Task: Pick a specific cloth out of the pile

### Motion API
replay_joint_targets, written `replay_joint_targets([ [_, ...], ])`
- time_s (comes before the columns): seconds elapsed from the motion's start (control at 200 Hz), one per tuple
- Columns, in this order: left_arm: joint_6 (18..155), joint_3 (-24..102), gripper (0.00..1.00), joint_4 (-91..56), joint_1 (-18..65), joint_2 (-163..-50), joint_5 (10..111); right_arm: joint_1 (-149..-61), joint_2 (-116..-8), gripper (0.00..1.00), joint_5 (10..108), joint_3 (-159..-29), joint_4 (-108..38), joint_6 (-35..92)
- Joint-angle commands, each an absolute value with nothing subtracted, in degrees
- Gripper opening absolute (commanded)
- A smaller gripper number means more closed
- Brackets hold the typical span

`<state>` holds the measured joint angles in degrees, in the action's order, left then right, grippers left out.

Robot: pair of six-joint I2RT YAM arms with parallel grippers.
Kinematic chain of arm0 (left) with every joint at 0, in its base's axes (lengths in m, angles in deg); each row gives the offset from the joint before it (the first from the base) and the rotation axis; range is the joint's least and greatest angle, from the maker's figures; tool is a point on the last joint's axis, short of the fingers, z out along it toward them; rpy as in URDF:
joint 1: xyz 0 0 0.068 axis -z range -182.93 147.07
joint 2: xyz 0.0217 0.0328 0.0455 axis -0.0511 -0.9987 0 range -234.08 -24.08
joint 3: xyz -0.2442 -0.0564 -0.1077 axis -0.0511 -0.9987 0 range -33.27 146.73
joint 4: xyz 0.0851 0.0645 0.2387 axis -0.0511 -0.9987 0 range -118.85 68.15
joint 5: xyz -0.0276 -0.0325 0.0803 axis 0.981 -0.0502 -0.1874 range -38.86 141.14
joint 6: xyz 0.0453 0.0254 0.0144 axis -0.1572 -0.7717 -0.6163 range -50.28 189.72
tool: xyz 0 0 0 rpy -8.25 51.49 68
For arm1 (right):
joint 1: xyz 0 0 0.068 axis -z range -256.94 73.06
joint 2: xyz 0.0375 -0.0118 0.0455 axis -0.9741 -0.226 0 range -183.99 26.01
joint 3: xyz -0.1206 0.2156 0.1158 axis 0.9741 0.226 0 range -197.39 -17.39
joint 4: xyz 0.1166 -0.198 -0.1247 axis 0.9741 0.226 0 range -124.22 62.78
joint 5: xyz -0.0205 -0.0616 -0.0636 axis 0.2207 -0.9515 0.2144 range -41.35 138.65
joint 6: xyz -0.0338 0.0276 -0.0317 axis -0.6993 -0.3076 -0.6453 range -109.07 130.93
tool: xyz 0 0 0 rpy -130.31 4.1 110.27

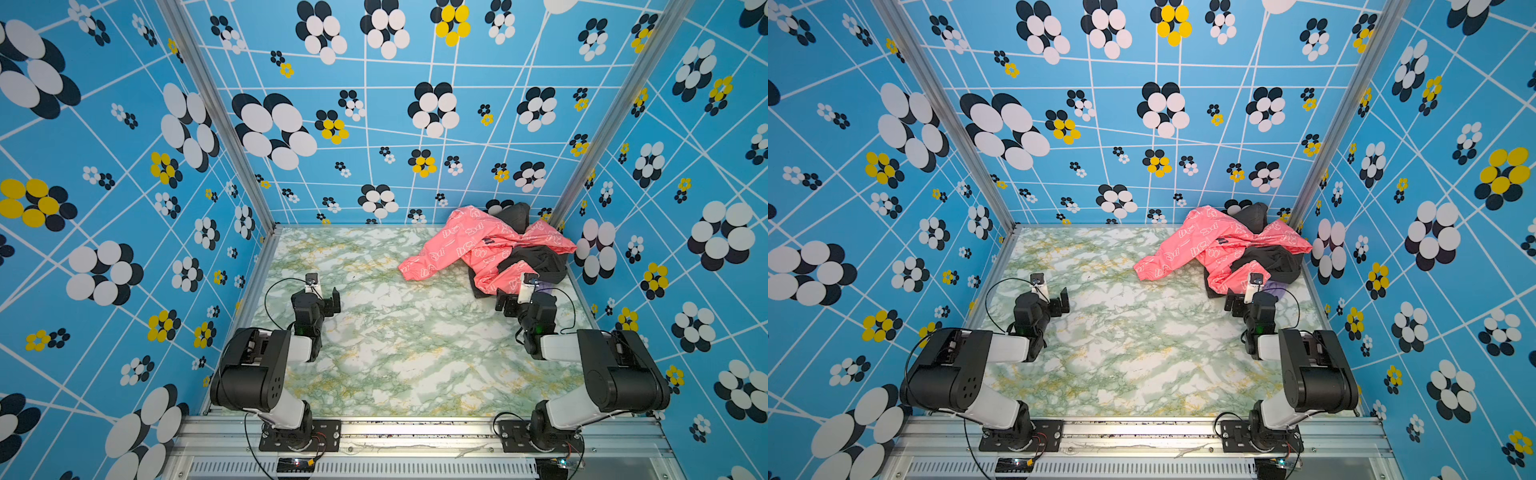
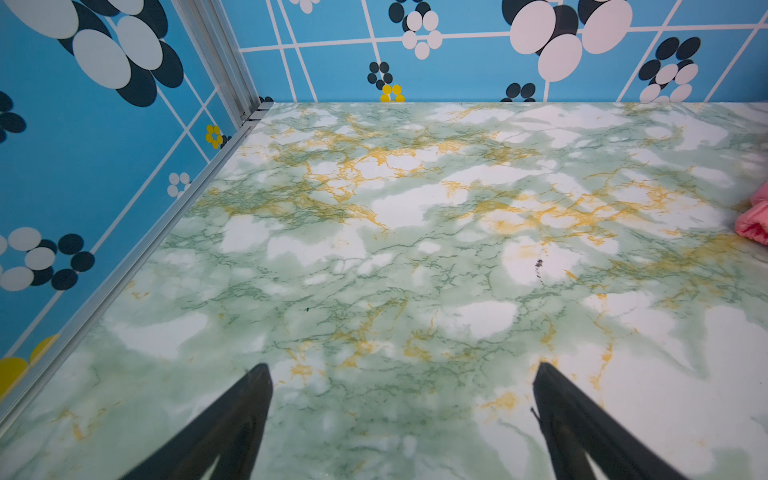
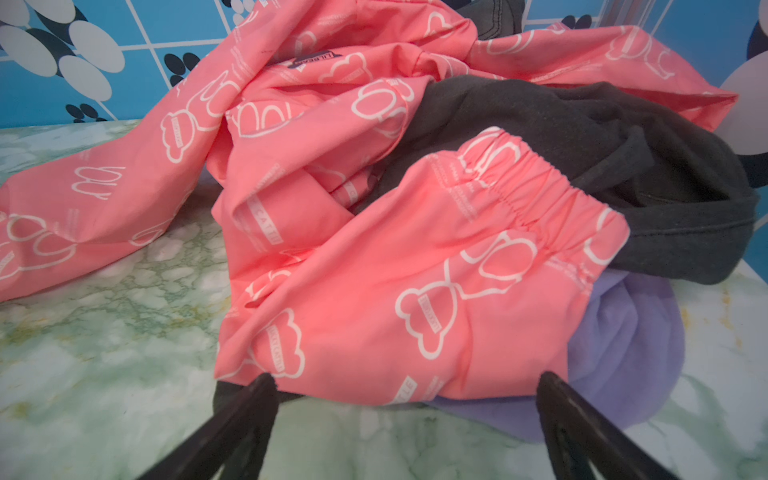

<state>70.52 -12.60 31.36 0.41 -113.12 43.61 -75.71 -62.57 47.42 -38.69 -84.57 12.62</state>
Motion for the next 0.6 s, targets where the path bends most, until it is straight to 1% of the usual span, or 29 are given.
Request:
replay_joint_targets([
  [0.0, 70.65, -12.12, 0.99, 32.59, -0.12, -112.94, 42.79, -75.97, -62.15, 0.99, 46.46, -39.74, -84.53, 12.64],
  [0.375, 70.86, -12.04, 0.99, 32.38, -0.28, -112.94, 42.88, -75.97, -62.23, 0.99, 46.34, -39.89, -84.51, 12.84],
  [0.51, 71.52, -12.44, 0.99, 32.69, -1.25, -112.77, 44.52, -75.96, -62.00, 0.99, 46.52, -39.43, -85.50, 12.79],
  [0.56, 71.68, -12.66, 0.99, 33.19, -1.43, -112.41, 44.66, -75.96, -60.22, 0.99, 47.92, -39.21, -85.11, 12.20],
  [0.595, 71.90, -12.61, 0.99, 32.01, -1.59, -111.05, 44.59, -76.03, -57.58, 0.99, 48.55, -39.48, -81.92, 11.93],
])
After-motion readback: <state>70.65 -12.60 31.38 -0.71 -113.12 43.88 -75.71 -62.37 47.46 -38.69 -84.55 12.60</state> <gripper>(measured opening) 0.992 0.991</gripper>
